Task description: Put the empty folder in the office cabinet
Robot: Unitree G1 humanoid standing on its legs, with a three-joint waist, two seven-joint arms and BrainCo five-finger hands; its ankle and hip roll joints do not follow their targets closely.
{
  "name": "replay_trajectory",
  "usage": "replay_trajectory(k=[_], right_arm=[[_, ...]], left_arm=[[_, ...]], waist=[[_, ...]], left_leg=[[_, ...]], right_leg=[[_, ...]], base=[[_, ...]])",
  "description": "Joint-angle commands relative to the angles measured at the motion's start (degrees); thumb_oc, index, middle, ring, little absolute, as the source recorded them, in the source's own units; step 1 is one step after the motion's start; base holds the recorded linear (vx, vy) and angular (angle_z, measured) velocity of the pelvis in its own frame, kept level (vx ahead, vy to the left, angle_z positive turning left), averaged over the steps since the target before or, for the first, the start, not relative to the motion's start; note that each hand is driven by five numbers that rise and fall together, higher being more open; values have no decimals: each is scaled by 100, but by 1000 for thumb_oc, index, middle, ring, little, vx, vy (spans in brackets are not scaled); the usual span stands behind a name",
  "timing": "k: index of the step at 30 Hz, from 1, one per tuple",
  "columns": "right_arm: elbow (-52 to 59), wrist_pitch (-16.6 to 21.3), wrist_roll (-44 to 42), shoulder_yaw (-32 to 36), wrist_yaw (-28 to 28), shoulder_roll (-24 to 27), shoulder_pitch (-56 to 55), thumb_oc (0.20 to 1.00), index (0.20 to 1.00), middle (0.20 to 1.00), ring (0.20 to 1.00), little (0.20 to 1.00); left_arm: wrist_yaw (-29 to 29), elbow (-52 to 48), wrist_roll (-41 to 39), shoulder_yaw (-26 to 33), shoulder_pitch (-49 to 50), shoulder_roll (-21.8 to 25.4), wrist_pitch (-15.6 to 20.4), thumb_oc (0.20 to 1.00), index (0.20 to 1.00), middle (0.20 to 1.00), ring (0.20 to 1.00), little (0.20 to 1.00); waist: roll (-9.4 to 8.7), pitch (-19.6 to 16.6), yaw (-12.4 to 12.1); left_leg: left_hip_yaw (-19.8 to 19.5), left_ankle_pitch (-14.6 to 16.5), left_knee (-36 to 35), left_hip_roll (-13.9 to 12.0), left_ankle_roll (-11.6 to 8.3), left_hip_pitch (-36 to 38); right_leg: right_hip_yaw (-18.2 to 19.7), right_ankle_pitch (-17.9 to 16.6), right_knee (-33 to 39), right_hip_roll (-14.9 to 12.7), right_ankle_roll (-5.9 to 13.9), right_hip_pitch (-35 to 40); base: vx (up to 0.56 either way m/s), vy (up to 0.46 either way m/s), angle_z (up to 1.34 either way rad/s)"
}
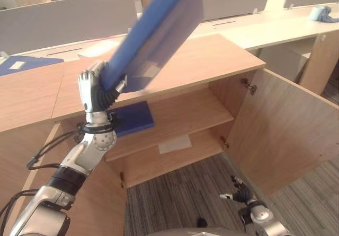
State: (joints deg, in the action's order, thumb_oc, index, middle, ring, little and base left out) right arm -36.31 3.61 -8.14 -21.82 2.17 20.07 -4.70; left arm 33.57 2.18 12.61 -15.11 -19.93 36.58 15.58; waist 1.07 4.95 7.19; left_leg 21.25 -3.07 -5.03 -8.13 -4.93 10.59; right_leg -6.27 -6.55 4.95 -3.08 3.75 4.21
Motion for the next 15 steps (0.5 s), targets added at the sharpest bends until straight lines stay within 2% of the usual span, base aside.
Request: replay_trajectory(k=[1, 7, 9, 10, 11, 13, 15], right_arm=[[-15, 269, -262, 244, -286, -109, 241, 1000, 1000, 1000, 1000, 1000], [633, 378, -325, 619, -526, -276, 245, 1000, 1000, 1000, 1000, 1000], [701, 388, -340, 654, -528, -266, 235, 1000, 1000, 1000, 1000, 1000], [966, 423, -370, 779, -488, -262, 237, 1000, 1000, 1000, 1000, 1000], [966, 423, -370, 779, -488, -262, 237, 1000, 1000, 1000, 1000, 1000], [1953, 414, -776, 1042, -193, -112, 190, 1000, 1000, 1000, 1000, 1000], [2299, 409, -879, 1116, -100, -33, 197, 1000, 1000, 1000, 1000, 1000]], left_arm=[[-1370, -156, -1400, 331, -365, 106, 406, 200, 200, 200, 200, 200], [-3388, -1251, -3378, 599, 556, -436, 294, 200, 200, 200, 200, 200], [-3511, -1331, -3487, 647, 666, -475, 257, 200, 200, 200, 200, 200], [-4031, -1418, -3998, 723, 927, -562, 237, 200, 200, 200, 200, 200], [-4031, -1418, -3998, 723, 927, -562, 237, 200, 200, 200, 200, 200], [-4775, -1451, -4632, 893, 1594, -663, 368, 200, 200, 200, 200, 200], [-4947, -1370, -4854, 933, 1744, -703, 407, 200, 200, 200, 200, 200]], waist=[[-98, 51, -2], [-104, 59, -198], [-101, 58, -210], [-101, 75, -248], [-101, 75, -248], [-112, 107, -303], [-125, 109, -321]], left_leg=[[-469, 374, 3, 146, 235, 130], [-611, 329, 3, 179, 266, 39], [-627, 325, 3, 181, 269, 31], [-655, 315, 3, 185, 276, 22], [-655, 315, 3, 185, 276, 22], [-719, 273, 3, 197, 273, -11], [-736, 273, 3, 204, 277, -21]], right_leg=[[110, 212, 5, -248, 368, 199], [48, 160, 5, -286, 388, 155], [45, 155, 5, -288, 388, 152], [34, 144, 5, -295, 386, 149], [34, 144, 5, -295, 386, 149], [21, 112, 5, -301, 371, 129], [4, 111, 5, -306, 366, 121]], base=[[-13, 7, 15], [-17, 7, 7], [-13, 6, 4], [0, 0, 0], [0, 0, 0], [-28, 34, 0], [0, 0, 0]])
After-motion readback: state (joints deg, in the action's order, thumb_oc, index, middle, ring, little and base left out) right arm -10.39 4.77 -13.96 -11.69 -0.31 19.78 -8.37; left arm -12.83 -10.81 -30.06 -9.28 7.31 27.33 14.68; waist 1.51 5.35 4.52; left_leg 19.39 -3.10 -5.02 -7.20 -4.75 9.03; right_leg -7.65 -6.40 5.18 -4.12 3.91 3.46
